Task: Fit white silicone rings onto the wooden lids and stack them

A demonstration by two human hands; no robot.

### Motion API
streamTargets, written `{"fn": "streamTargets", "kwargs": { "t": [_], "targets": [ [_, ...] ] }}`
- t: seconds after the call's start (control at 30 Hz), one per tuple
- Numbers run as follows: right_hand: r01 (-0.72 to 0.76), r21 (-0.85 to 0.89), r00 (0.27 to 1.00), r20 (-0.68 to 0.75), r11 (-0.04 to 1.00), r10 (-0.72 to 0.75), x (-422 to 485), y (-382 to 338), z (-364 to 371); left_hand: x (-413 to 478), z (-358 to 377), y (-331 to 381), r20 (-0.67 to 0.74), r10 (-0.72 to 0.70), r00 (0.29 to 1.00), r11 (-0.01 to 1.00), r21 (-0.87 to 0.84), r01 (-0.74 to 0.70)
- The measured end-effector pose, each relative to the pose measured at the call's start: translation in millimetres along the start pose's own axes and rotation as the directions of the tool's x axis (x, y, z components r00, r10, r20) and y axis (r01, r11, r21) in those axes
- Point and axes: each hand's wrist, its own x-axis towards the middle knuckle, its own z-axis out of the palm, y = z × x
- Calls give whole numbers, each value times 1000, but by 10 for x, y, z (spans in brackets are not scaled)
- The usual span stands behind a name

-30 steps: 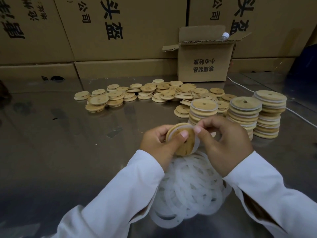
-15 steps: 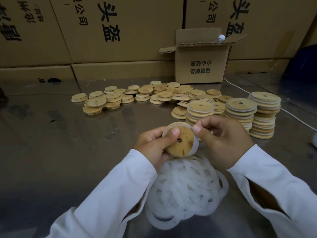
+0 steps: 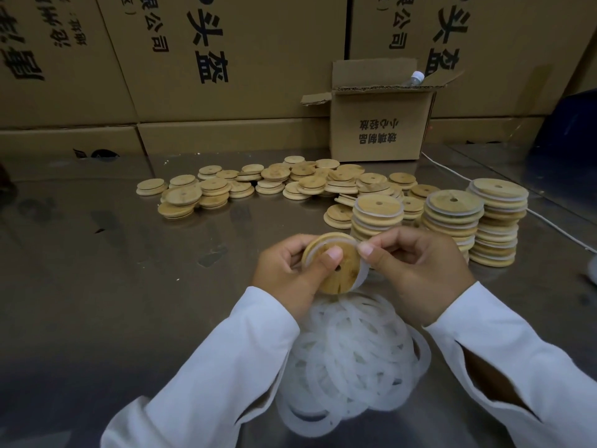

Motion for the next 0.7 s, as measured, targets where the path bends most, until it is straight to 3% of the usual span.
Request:
{"fn": "streamTargets", "kwargs": {
  "t": [0.13,0.33,0.43,0.57,0.7],
  "targets": [
    [11,-24,999,-45,1000,-12,-30,19,57,0,13,-15,-40,-7,999,1000,-1,7],
    [149,-261,979,-93,954,-179,-106,22,135,20,23,-27,-136,-66,989,995,-81,56],
    [165,-312,974,-101,936,-205,-89,26,111,26,26,-21,-111,-108,988,986,-137,93],
    [145,-317,982,-72,937,-176,-82,14,94,-3,27,-45,-27,-51,998,999,-2,51],
    [43,-227,997,-53,973,-57,-68,-17,75,11,28,-38,-4,-20,1000,994,110,21]
  ]
}}
